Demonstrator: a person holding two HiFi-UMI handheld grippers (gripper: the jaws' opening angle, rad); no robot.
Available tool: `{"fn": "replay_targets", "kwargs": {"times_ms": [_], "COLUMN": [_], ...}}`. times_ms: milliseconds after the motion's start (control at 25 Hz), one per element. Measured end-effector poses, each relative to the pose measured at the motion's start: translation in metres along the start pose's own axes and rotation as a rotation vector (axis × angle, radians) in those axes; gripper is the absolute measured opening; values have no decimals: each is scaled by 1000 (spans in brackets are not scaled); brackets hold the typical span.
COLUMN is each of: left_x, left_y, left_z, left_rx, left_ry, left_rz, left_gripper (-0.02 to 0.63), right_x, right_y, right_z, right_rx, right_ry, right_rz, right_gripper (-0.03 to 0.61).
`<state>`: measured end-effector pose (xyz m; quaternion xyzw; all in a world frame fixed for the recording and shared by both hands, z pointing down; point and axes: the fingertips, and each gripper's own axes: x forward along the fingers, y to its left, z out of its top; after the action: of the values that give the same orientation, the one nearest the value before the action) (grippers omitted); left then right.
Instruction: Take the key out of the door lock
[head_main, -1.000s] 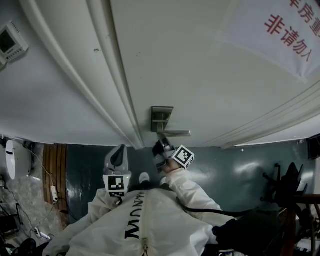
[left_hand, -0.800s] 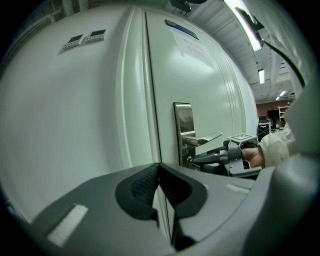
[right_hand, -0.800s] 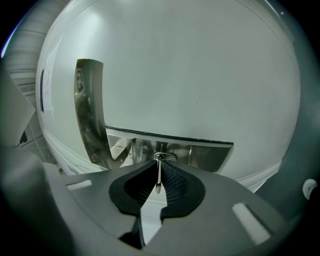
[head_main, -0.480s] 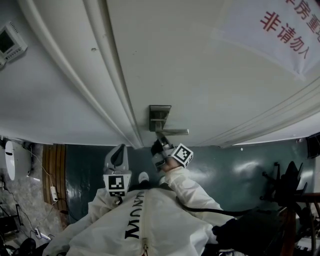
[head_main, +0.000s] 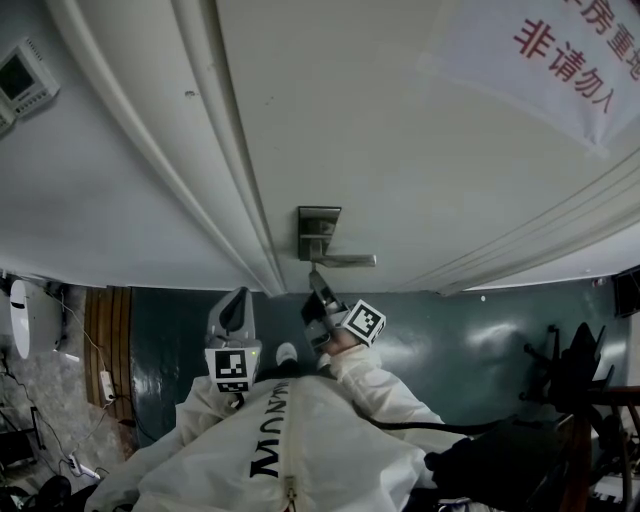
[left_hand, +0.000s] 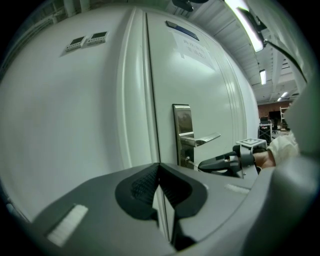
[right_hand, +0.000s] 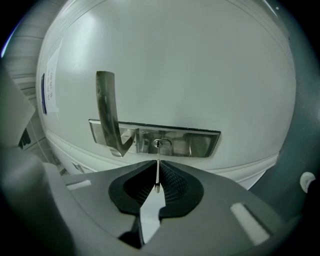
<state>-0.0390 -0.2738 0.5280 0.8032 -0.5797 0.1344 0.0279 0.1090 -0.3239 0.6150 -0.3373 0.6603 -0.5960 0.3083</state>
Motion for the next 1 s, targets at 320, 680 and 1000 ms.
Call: {"fn": "replay_targets", "kwargs": {"times_ms": [320, 680, 1000], "left_x": [1, 4, 6], "left_y": [-13, -19, -25], "left_z": [1, 1, 6], "left_rx": [6, 5, 6], "left_ry": [-3, -6, -16], "left_rz": [-31, -45, -55], "left_gripper": [0, 0, 0], "right_x": [-13, -26, -39], "right_y": [15, 33, 48], "right_z": [3, -2, -4], "right_rx": [-150, -413, -652], "right_ry": [29, 100, 138], "right_rz": [-3, -45, -94], "right_gripper": [23, 23, 25]}}
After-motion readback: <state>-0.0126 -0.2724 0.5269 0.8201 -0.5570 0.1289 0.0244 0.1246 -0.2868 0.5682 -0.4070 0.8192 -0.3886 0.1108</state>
